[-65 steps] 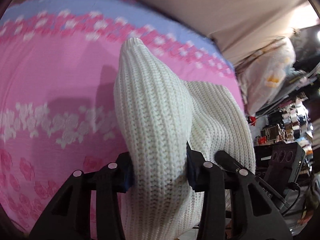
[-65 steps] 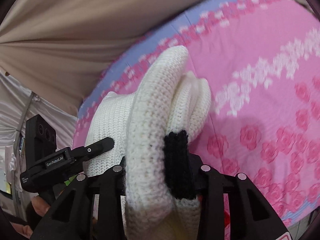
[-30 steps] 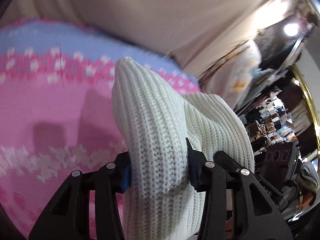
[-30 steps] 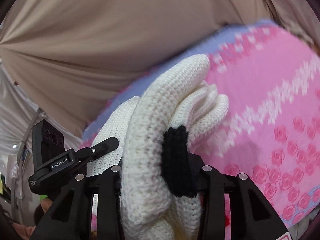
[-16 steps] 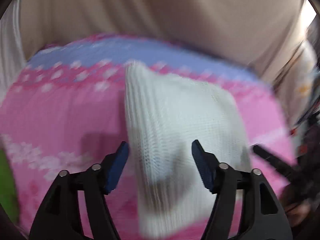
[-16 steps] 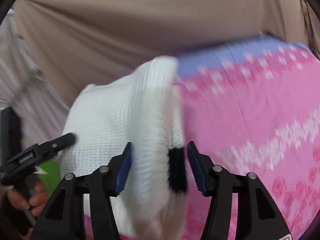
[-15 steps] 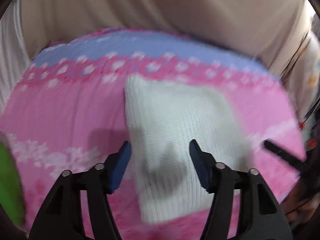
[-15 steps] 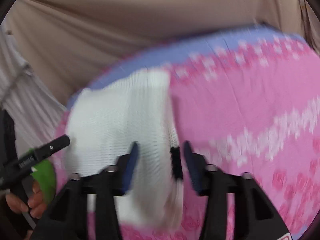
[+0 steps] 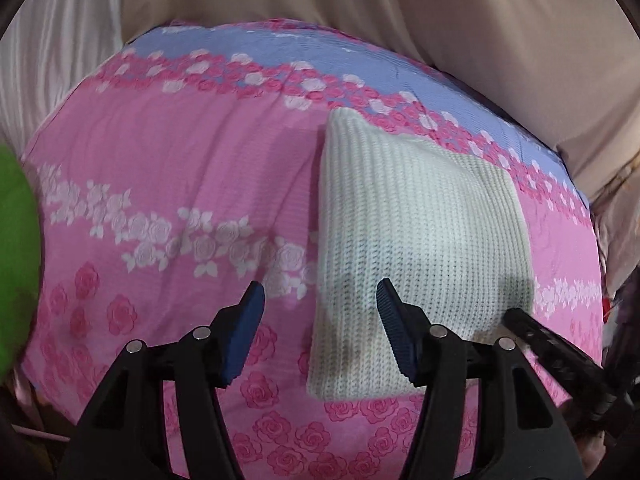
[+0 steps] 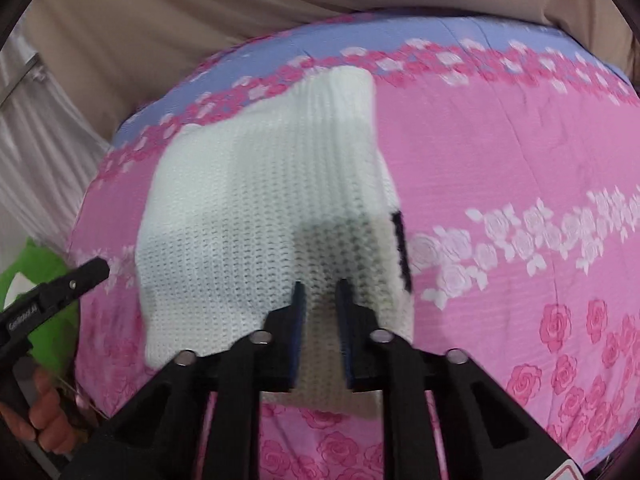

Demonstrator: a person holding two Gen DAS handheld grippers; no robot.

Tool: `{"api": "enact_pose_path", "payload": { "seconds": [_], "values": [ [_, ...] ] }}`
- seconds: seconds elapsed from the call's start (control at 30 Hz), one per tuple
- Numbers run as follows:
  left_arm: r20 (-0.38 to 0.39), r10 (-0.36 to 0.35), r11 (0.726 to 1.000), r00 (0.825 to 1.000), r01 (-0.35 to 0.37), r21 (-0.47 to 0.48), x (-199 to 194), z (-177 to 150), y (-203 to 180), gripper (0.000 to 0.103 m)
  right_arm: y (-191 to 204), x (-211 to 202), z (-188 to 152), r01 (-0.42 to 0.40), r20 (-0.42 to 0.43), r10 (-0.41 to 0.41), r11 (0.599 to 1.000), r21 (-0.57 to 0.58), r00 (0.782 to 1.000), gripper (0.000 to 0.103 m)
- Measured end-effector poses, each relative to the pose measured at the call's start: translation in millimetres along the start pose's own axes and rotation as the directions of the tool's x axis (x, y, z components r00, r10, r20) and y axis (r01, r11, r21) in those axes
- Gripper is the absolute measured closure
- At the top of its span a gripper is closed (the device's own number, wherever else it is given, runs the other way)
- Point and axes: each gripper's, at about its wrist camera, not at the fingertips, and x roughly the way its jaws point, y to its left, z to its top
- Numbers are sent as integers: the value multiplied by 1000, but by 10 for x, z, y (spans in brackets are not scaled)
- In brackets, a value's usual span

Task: Fold small clothes

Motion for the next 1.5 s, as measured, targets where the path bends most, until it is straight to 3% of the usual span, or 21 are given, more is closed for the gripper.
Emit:
{"api": "enact_pose_path", "payload": {
  "seconds": [0.07,0.13,0.23,0.27,0.47,0.63,0.77,0.93,1.1,1.3,1.5],
  "values": [
    [21,5,1000,1000,-5,-8,-24,-68,7,47,33,-194,7,-31,49,31,999,8,998,92],
    [16,4,1000,1000,-4,-18,0,-113,10,47,121,-327,18,12,103,-8,999,-34,995,92],
    [-14,9,1000,1000,-9,-9,110,-182,-42,47,113,-14,6,104,49,-101,991,-82,994,93],
    [-20,10,1000,1000,-10,-1,137,-195,-69,47,55,150,-18,123,17,-122,989,-78,992,97],
    [-18,23,999,1000,-23,26,203,-196,-125,47,216,-242,-23,139,129,-125,985,-106,984,92],
    [-11,37,999,999,-37,33,247,-173,-126,47,97,96,-115,186,44,-182,978,-95,982,94],
    [36,65,997,997,-66,36,200,-162,-127,47,239,-282,-69,163,135,-151,983,-79,979,92],
    [88,92,995,992,-94,20,132,-152,-134,46,341,-496,-156,219,214,-206,975,-38,955,87],
    [124,140,988,982,-147,50,86,-218,-209,37,343,-364,-267,214,167,-207,977,-25,964,82],
    [169,153,983,974,-167,70,-11,-297,-256,32,366,-338,-364,212,153,-207,977,-22,966,79],
    [167,154,982,974,-169,80,-49,-365,-300,30,422,-349,-436,204,147,-195,978,-45,970,79]
  ]
}}
